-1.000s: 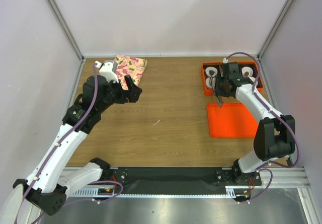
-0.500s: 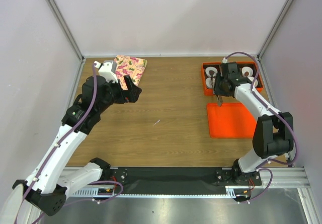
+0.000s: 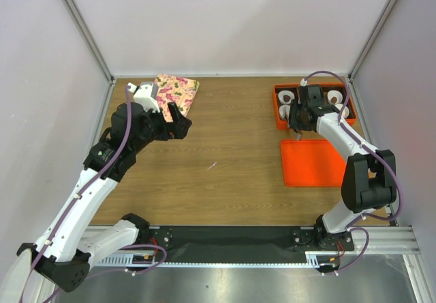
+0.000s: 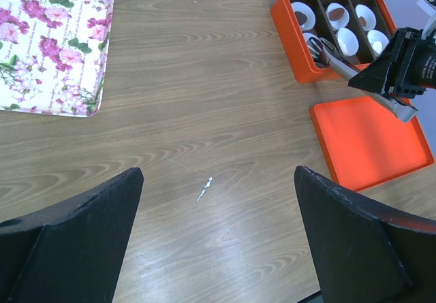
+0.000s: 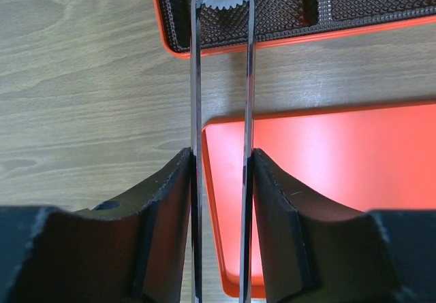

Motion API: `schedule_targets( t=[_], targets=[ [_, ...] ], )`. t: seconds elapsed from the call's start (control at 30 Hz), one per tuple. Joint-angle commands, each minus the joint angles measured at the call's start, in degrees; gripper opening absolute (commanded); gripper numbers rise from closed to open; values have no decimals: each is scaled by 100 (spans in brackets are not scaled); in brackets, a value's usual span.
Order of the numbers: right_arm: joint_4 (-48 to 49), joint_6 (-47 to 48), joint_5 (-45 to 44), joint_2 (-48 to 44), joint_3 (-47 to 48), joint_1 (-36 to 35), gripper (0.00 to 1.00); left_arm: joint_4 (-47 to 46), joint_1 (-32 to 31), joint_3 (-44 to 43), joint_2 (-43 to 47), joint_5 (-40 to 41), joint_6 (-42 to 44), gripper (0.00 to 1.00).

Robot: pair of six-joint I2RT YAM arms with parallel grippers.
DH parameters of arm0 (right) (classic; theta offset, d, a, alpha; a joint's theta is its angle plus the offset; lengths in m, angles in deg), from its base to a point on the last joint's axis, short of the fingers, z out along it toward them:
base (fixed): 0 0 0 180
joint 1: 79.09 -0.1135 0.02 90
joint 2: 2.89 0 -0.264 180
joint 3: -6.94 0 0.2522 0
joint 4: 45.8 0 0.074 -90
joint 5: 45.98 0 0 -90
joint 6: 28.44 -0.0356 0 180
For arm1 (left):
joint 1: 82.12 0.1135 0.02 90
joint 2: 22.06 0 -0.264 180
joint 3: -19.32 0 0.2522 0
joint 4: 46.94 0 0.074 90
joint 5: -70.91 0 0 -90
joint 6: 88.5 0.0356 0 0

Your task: Pack the chocolate

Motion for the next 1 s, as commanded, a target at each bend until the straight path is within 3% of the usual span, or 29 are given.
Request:
schedule_targets(
  t=[0.0,0.57,0.77,0.97],
  targets=[
    [195,103,-160,-12,137,-29,44,-65,38,-69,106,116,55,100],
    [-341,183,-511,-337,971,-388,45,58,38,-324,168,195,81,100],
    [-105,-300,-607,-461,902,-1477,44,93,38,-412,168,301,64,100],
    [484,-774,-1249,461,901,-2646,44,198,38,-438,291,327,73,100]
  ],
)
